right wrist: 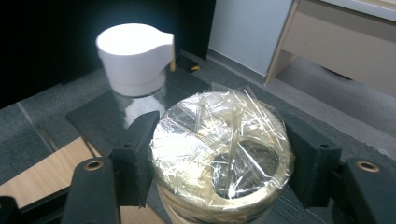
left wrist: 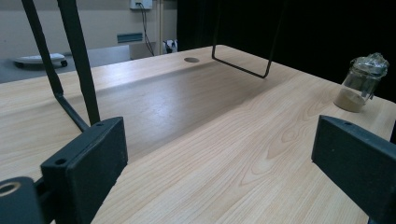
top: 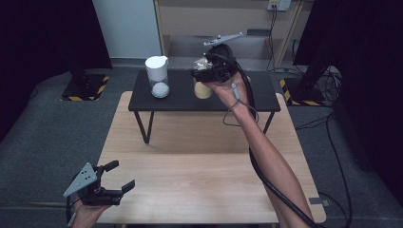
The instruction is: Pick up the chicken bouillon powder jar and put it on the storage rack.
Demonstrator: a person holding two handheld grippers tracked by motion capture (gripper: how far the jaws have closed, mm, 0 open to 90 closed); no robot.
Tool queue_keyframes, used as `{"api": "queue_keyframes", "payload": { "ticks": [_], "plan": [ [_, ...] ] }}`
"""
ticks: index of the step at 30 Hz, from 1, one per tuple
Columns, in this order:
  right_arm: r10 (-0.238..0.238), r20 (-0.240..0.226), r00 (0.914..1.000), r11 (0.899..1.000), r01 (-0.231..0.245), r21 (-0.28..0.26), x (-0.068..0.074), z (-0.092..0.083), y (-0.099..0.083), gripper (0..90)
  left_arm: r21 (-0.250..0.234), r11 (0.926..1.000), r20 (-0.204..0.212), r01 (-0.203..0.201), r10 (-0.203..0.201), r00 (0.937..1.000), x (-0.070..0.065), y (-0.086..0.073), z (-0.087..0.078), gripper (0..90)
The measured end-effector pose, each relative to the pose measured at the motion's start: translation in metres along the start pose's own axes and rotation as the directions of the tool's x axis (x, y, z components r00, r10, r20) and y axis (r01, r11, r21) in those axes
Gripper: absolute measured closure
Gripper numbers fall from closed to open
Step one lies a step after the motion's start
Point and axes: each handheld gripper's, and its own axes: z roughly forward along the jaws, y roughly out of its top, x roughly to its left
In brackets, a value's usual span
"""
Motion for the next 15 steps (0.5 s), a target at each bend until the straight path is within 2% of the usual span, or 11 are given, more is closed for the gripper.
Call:
{"api": "queue_keyframes", "payload": {
  "ticks": [15],
  "plan": [
    [0.019,0.066,0.9976,1.0,-0.019,0.004,0.001,0.02,0.003,35.3,0.0,1.0,0.001,0.002,-0.002,1.0,0.001,0.0,0.0,2.7]
  ]
}}
